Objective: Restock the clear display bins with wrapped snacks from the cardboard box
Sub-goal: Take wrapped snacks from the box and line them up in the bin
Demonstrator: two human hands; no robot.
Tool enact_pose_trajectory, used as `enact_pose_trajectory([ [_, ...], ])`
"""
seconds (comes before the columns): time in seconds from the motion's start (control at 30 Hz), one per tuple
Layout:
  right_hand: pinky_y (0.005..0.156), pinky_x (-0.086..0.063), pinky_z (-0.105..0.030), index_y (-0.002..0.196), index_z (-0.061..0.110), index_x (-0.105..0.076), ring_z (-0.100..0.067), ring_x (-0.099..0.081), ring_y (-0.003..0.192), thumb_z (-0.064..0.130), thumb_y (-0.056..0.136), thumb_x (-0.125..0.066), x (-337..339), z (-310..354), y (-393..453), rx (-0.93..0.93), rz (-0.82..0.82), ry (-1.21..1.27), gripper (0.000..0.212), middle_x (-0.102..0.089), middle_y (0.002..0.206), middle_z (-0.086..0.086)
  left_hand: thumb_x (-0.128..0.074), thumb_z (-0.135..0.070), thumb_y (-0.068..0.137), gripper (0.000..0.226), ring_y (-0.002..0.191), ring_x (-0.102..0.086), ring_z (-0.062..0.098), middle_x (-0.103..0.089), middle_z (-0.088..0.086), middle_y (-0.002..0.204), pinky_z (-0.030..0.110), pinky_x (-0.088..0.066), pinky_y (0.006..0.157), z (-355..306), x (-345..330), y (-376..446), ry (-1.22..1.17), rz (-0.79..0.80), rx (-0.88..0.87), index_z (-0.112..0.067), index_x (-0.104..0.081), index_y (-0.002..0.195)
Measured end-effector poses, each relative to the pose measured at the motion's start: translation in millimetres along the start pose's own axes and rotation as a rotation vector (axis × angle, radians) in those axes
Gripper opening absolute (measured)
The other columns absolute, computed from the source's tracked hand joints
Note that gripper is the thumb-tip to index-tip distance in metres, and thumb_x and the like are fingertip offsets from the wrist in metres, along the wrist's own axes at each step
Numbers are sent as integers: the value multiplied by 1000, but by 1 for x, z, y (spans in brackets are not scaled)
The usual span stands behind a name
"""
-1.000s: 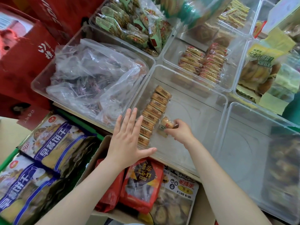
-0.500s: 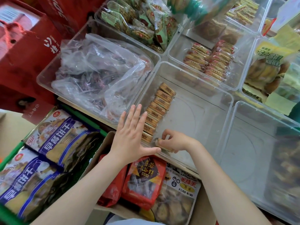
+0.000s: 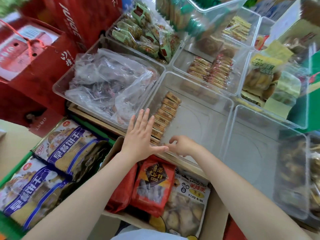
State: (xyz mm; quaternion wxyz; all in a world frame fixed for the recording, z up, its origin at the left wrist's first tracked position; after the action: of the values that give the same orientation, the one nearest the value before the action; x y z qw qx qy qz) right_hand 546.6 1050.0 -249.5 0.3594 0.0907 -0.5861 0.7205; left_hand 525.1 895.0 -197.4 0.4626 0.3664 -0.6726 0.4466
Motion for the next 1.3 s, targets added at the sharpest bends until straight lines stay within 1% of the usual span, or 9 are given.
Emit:
enact_pose_trajectory([
  [0.1,94,-46,-33,131,21,-59,-24,-58,115,42,101,-52,28,-12,-37,66,-88,30,38,-60,133,-7,-15,-95,72,122,151,26,25,22,12,166,50,16,122,-7,7,-9,23,39,21,-12,4,160],
  [0.27,70,-46,-28,101,24,-65,-17,-66,89,34,100,-54,71,-59,-144,191,-385,319,14,-69,99,0,-47,-53,93,55,146,-36,30,-46,12,152,57,-12,120,-79,27,-65,-179,-202,-170,-16,-62,132],
  [0.4,63,-47,-26,84,18,-65,-10,-64,63,22,98,-60,72,-127,-241,249,-537,510,16,-70,77,-1,-46,-44,88,46,102,-66,30,-71,7,110,44,-52,90,-182,13,-117,-431,-119,-375,-12,-74,105],
  [0.63,58,-43,-26,78,10,-63,-6,-50,54,24,97,-62,45,-277,-396,96,-811,571,24,-62,64,-4,-55,-35,100,26,104,-60,6,-62,-14,117,34,-51,92,-380,-12,-201,-594,162,-613,-25,-67,122],
  [0.8,58,-43,-17,76,13,-61,-2,-52,57,25,99,-58,6,-377,-470,-28,-945,610,26,-60,65,2,-61,-55,92,66,144,-28,5,-29,-14,157,31,-28,117,-491,-24,-258,-815,282,-639,-37,-34,150],
  [0.93,59,-39,-21,76,14,-60,-3,-51,58,31,100,-56,-34,-433,-475,-93,-838,563,30,-57,63,7,-67,-53,89,79,152,-9,5,-6,-26,163,37,-19,119,-541,-46,-284,-879,331,-628,-52,-19,153],
  [1.1,68,-47,-26,94,26,-61,-10,-61,85,38,95,-63,-82,-472,-443,-191,-536,360,13,-64,92,8,-67,-30,92,77,146,-22,-3,-20,-26,159,50,-34,118,-550,-59,-285,-1023,386,-613,-55,-24,151],
  [1.23,97,-49,-40,143,25,-44,-28,-53,122,44,87,-71,-133,-498,-413,-358,-182,-71,65,-52,138,-7,-64,-29,87,77,145,-28,-2,-25,-27,157,49,-36,117,-551,-59,-284,-1018,373,-600,-58,-26,149],
  [1.3,97,-47,-37,149,27,-37,-28,-48,129,42,87,-73,-145,-504,-406,-338,-129,-116,74,-45,147,-6,-64,-30,87,77,145,-29,-1,-25,-29,156,49,-36,117,-551,-60,-284,-1008,366,-599,-60,-26,148],
])
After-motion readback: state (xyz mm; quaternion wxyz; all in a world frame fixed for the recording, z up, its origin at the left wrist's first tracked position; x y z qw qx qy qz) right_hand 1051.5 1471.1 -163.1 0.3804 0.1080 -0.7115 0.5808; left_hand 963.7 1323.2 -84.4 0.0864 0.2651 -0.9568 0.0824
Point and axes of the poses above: each hand's wrist, its own y-axis towards the middle knuckle, its own x-axis out of the back of the hand, z = x × y, the point moved 10 cm from there along y, towards the middle knuckle
